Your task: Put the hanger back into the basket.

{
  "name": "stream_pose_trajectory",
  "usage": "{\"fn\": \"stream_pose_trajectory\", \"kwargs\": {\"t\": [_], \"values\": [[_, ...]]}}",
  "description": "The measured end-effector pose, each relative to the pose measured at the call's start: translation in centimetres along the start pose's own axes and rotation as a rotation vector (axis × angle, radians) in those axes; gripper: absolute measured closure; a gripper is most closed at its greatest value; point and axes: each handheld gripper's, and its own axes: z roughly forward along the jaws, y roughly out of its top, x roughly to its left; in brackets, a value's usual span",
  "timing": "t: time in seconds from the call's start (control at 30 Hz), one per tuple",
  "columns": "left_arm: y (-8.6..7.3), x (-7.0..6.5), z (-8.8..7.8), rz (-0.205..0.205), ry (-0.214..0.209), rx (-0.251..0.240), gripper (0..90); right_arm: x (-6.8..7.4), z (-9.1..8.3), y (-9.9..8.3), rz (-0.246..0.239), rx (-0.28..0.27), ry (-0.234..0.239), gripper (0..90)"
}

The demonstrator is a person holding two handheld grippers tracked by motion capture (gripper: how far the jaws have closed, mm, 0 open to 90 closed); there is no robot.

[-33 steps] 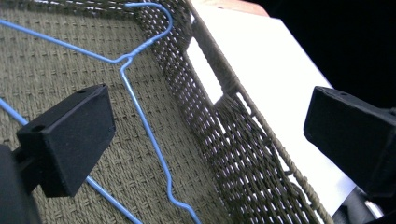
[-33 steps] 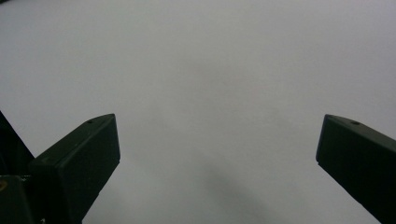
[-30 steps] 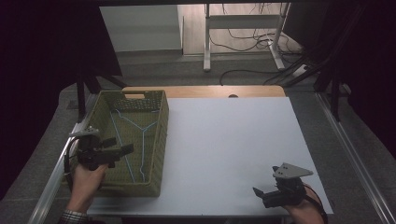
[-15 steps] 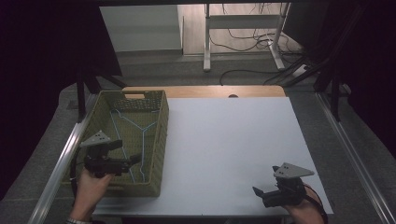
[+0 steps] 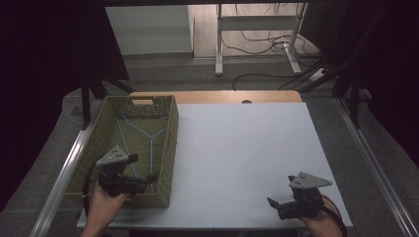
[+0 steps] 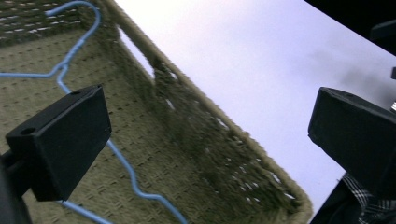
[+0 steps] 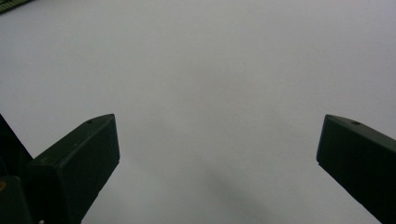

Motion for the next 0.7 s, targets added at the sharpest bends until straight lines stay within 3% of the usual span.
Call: {"fn": "stream_pose_trajectory", "kwargs": {"t": [0.37,0.7], "values": [[-0.7,-2.1,1.5,0.059,-0.011,0.034,0.0,0.0,0.0,0.0,0.002,-0.002,0.001,0.0],[-1.2,-3.0,2.3,0.095,-0.010,0.052,0.0,0.1,0.0,0.0,0.003,0.001,0.003,0.0]]}}
